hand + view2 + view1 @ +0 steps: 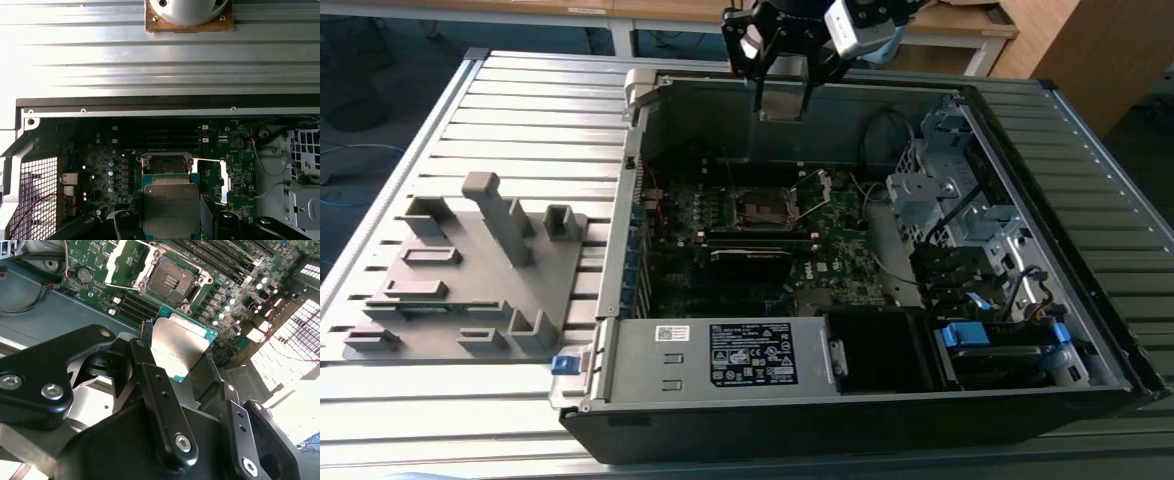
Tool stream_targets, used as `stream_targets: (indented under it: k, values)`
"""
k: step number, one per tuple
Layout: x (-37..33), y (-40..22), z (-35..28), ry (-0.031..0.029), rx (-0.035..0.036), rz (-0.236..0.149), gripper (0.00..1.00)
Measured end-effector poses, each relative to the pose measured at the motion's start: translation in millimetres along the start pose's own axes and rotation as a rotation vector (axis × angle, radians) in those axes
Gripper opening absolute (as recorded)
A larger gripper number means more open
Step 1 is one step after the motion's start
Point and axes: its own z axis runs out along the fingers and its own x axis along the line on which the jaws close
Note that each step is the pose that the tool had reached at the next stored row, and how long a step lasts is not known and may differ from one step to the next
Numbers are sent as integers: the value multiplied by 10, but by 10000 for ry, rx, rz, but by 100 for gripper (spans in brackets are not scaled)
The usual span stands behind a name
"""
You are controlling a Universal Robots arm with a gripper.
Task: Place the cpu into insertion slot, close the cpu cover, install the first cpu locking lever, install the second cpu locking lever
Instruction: 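Place the cpu into insertion slot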
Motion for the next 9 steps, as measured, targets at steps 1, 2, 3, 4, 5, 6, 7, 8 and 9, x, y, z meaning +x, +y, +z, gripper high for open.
stream_targets:
  k: [1,2,3,4,5,6,7,8,9]
  values:
    - [0,0,2,0,1,0,54]
    - [0,-1,2,0,2,0,54]
    - [0,-1,2,1,3,1,54]
    - [0,-1,3,1,2,0,54]
    - [0,-1,3,1,2,0,54]
    - [0,-1,4,1,2,0,54]
    - [0,-1,4,1,3,0,54]
    - [0,-1,7,0,1,0,54]
    - [0,-1,9,0,0,0,54]
